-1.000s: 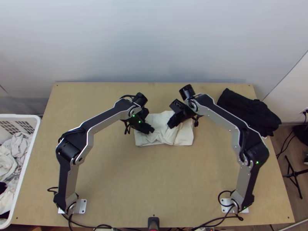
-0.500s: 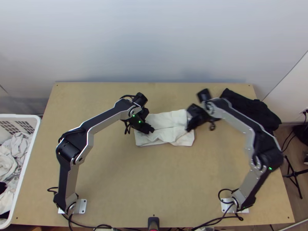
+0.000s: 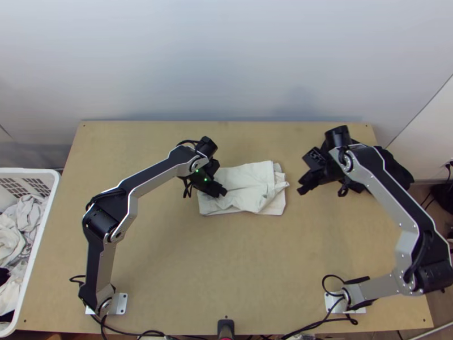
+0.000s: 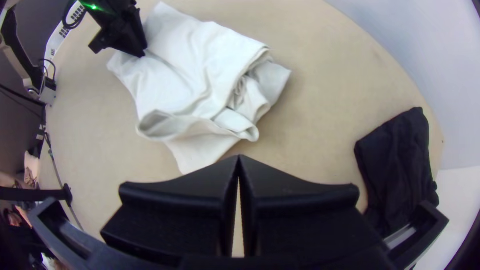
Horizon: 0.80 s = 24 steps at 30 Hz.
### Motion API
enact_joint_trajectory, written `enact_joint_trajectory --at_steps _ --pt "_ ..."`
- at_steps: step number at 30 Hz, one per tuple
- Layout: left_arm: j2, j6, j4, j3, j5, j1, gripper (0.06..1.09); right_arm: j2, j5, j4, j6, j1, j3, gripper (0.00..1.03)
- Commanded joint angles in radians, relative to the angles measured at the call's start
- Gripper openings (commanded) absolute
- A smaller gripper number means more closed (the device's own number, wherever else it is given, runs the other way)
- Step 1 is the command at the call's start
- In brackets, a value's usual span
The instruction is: Fold the t-shirt
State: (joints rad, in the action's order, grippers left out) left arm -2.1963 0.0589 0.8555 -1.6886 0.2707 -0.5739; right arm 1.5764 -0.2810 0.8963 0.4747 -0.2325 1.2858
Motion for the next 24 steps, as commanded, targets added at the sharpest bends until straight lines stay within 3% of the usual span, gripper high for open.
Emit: enact_joint_trajectory --at_steps 1,5,8,9,12,13,17,24 --pt "0.003 -0.002 0.005 0.006 -0.013 -0.003 0.45 -0.01 -0.004 0.015 -0.079 -0.179 0.038 0.03" --pt "0.01 -0.004 0.01 0.009 -0.013 0.002 0.45 0.053 -0.007 -0.008 -0.104 -0.266 0.049 0.03" --pt "0.032 -0.004 0.02 0.004 -0.013 0.006 0.47 0.109 -0.009 -0.04 -0.114 -0.258 0.043 0.03" --pt "0.044 -0.005 0.024 0.003 -0.011 0.006 0.54 0.117 -0.009 -0.06 -0.145 -0.235 0.044 0.11" --pt "0.083 -0.004 0.039 0.0 -0.004 0.012 1.05 0.122 -0.032 -0.089 -0.228 -0.165 0.063 0.49" --pt "0.095 -0.004 0.042 -0.002 -0.001 0.012 1.05 0.122 -0.04 -0.089 -0.246 -0.143 0.07 0.6" --pt "0.141 -0.005 0.054 -0.014 0.01 0.023 1.05 0.135 -0.052 -0.089 -0.252 -0.068 0.087 0.85" --pt "0.196 -0.022 0.143 -0.103 0.035 0.054 1.05 0.197 -0.253 -0.057 -0.277 0.047 0.066 0.86"
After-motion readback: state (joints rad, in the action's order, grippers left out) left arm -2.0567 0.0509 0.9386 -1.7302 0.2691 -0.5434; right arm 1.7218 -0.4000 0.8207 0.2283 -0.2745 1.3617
